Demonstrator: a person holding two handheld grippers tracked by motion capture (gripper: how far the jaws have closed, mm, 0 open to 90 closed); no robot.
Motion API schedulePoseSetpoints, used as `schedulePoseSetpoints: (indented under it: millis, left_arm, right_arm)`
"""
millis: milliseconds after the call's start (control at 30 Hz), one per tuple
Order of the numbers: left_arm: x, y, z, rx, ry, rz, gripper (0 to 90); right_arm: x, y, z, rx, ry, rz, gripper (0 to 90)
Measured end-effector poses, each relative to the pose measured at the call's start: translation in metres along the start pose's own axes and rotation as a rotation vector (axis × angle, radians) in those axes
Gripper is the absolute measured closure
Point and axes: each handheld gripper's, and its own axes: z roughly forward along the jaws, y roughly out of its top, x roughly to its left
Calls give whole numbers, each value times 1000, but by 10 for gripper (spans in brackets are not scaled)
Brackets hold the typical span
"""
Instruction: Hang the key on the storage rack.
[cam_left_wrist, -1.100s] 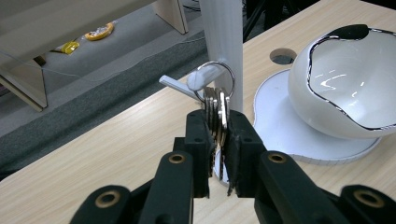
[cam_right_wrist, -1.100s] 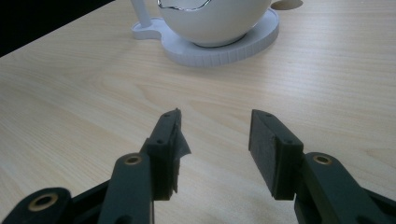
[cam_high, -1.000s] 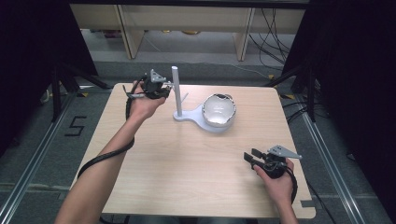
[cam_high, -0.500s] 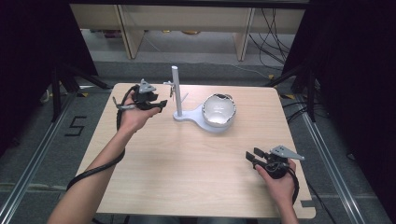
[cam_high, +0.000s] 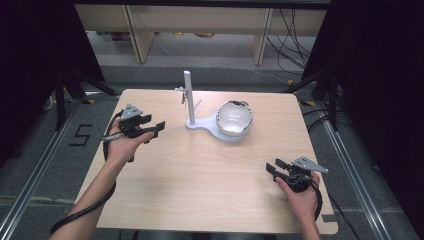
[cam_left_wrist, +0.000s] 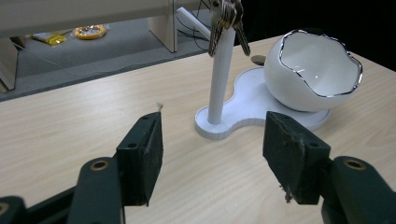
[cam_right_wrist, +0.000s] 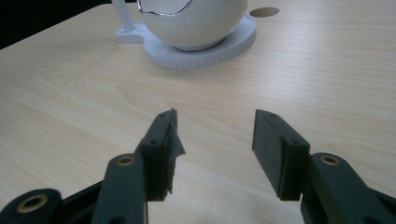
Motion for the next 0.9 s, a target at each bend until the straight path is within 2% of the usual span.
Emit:
schedulePoseSetpoints:
  millis: [33,100,133,200,233,267,300,333,367,400,500,567,600,633,667,733,833,867,900]
  left_arm:
    - [0,-4,-4,-2,0,3,375]
    - [1,-13,-11,-8,1,-3,372]
    - [2,-19,-16,-10,5,-5,372]
    - [3,-29,-24,-42,18,-14,374]
    - [4,-34,-27,-56,20,-13,378]
    - [5,-40,-30,-73,22,-18,380]
    - [5,-47,-32,-82,24,-25,381]
    - [6,-55,-36,-88,29,-30,381]
    - [6,-61,-38,-90,36,-31,381]
    - [7,-69,-41,-94,43,-35,382]
    - [9,-87,-47,-105,68,-50,382]
    - [10,-101,-52,-114,82,-65,382]
    - [11,-105,-53,-124,81,-73,382]
    - [12,-113,-56,-129,93,-101,382]
    - [12,-118,-58,-140,95,-121,383]
    - [13,-127,-60,-155,106,-135,383]
    - [13,-140,-62,-176,132,-128,382]
    - [13,-144,-62,-184,136,-123,381]
    - [13,-147,-62,-183,139,-118,380]
  right_arm:
    - [-3,0,1,-22,8,-23,508]
    - [0,1,-3,-9,-11,6,507]
    - [-3,1,-1,-30,-9,-32,506]
    - [-3,1,-2,-31,-11,-21,504]
    - [-1,0,-2,-22,-6,14,504]
    - [0,0,-2,-18,-4,20,503]
    - [-2,0,-2,-12,-7,3,502]
    - [-1,0,-3,1,-12,7,502]
    - [-4,0,-2,-17,-16,-23,501]
    - [0,-1,-3,2,-17,29,500]
    - [-1,-1,-3,-8,-18,14,498]
    - [-1,-1,-2,-10,-13,12,496]
    - [-4,-1,-3,-7,-19,-17,496]
    - [-5,-1,-3,-14,-22,-34,496]
    - [-5,-1,-2,-12,-23,-24,495]
    - [-4,-2,-1,-10,-26,-1,495]
    - [-4,-3,-3,-3,-26,4,495]
    - [-5,-3,-1,-19,-41,-15,496]
    - [-5,-3,-1,-30,-23,-31,497]
